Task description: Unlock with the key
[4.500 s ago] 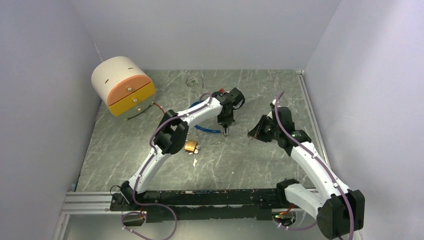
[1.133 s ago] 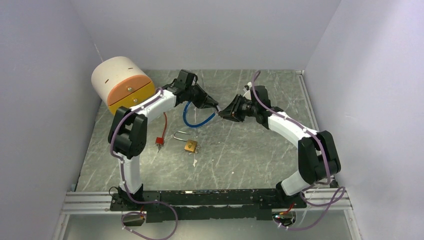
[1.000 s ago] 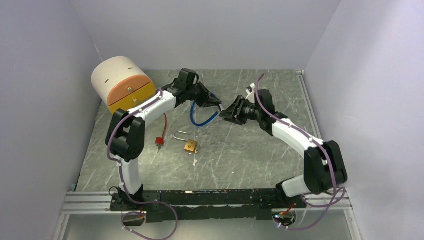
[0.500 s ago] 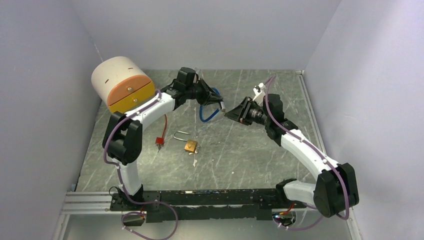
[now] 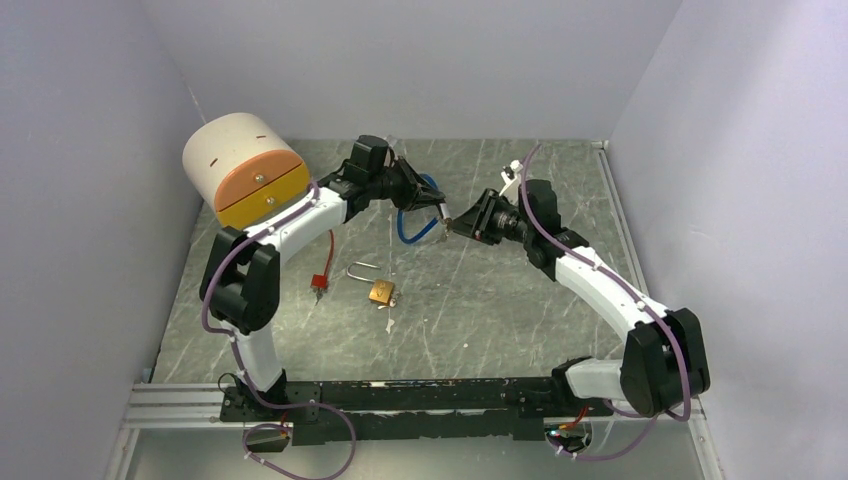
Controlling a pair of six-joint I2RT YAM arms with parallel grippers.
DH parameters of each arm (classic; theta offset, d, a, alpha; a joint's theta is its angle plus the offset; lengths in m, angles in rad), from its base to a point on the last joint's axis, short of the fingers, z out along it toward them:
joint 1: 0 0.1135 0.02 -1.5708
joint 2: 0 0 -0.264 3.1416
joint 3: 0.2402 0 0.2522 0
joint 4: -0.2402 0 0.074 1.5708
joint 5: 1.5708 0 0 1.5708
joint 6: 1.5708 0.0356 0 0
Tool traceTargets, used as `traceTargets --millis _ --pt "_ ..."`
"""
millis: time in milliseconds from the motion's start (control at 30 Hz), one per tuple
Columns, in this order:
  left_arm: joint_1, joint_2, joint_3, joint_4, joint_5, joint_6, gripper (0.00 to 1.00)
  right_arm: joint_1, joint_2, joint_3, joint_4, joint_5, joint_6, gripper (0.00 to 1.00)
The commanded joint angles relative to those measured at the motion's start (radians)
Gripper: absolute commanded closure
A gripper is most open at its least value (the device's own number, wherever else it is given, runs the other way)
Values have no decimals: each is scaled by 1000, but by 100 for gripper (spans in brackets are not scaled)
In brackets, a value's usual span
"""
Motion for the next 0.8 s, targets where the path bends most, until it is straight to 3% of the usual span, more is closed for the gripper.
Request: traceTargets --millis 0,167,267,500,600,767 --pt "1 -65 -2 74 20 -16 97 14 1 44 12 0 -24 70" --pt "1 -72 -17 98 33 -42 98 15 11 43 22 5 -8 89" --pt "2 -100 -70 168 61 -139 97 14 29 40 50 7 9 97" --pt "3 -149 -129 339 124 -273 98 11 75 65 148 -60 116 100" --pt "2 -161 -148 415 128 -302 97 -1 48 22 277 -105 268 100" --pt "2 -171 -177 523 128 -365 98 -25 46 -141 729 -175 672 100"
